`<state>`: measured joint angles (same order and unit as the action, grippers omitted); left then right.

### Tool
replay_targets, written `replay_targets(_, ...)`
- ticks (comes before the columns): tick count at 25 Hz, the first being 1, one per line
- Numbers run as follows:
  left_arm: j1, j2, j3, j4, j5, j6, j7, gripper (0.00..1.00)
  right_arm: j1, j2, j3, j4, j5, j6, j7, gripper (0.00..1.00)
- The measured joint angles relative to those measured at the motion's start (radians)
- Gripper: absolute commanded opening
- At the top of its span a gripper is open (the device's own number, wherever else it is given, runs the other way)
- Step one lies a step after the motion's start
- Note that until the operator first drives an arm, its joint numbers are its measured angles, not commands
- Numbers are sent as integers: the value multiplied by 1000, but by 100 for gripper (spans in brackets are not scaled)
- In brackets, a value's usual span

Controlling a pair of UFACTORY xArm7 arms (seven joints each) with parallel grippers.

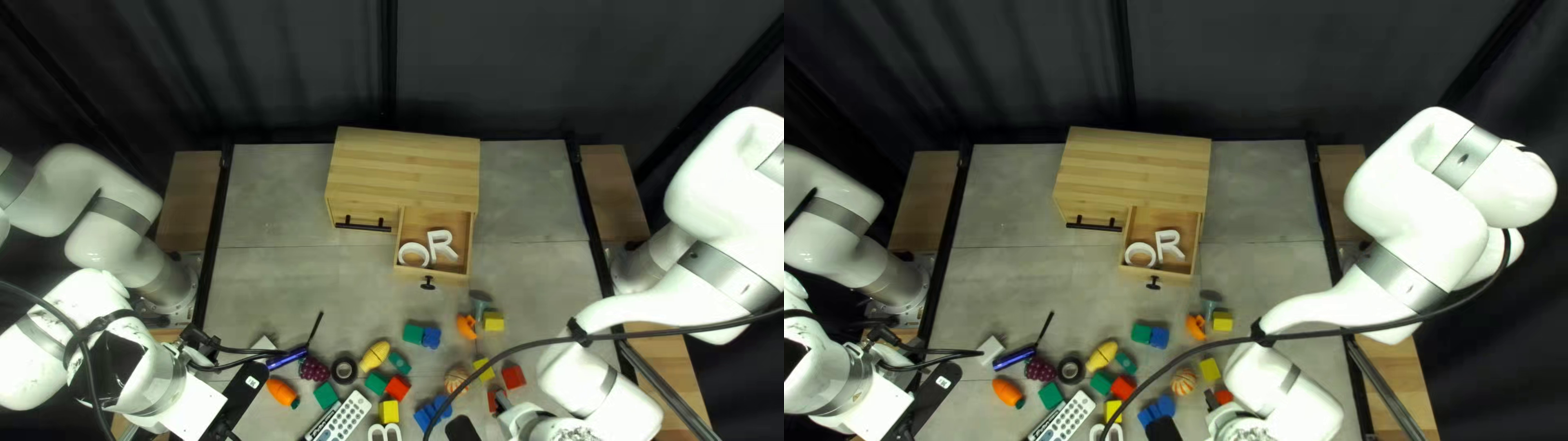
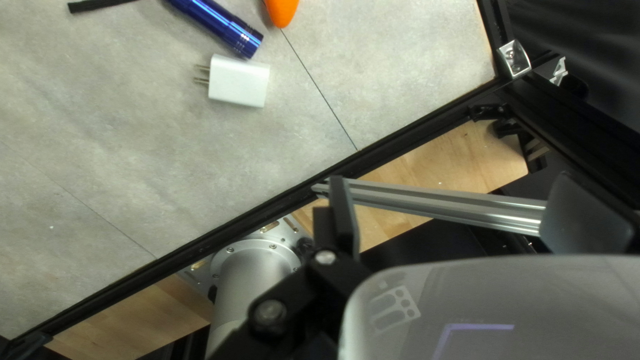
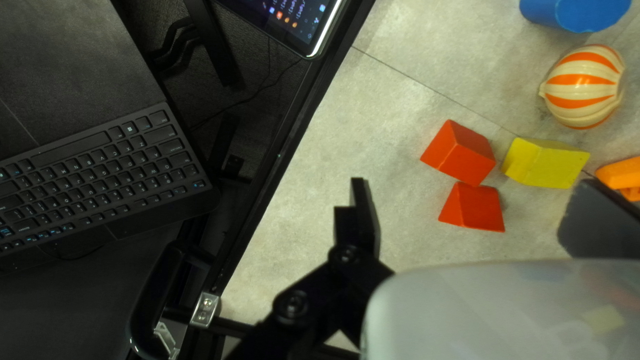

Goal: Open drawers and place objects into drawer and close

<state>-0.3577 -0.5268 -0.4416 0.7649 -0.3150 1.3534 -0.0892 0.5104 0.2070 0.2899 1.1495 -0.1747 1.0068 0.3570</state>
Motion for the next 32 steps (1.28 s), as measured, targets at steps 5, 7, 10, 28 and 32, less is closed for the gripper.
replay_targets(5,0,0,0,0,0,0,0,100,10,6,-2,-10,-56,-36,-4,100)
replay_targets(7,0,0,0,0,0,0,0,100,7,17,-12,-15,-76,-69,5,100)
replay_targets(10,0,0,0,0,0,0,0,100,3,41,-30,-13,-104,-105,33,100)
replay_targets(28,0,0,0,0,0,0,0,100,-20,98,-102,85,-155,-117,173,100)
replay_targets(32,0,0,0,0,0,0,0,100,-21,98,-102,86,-154,-117,171,100)
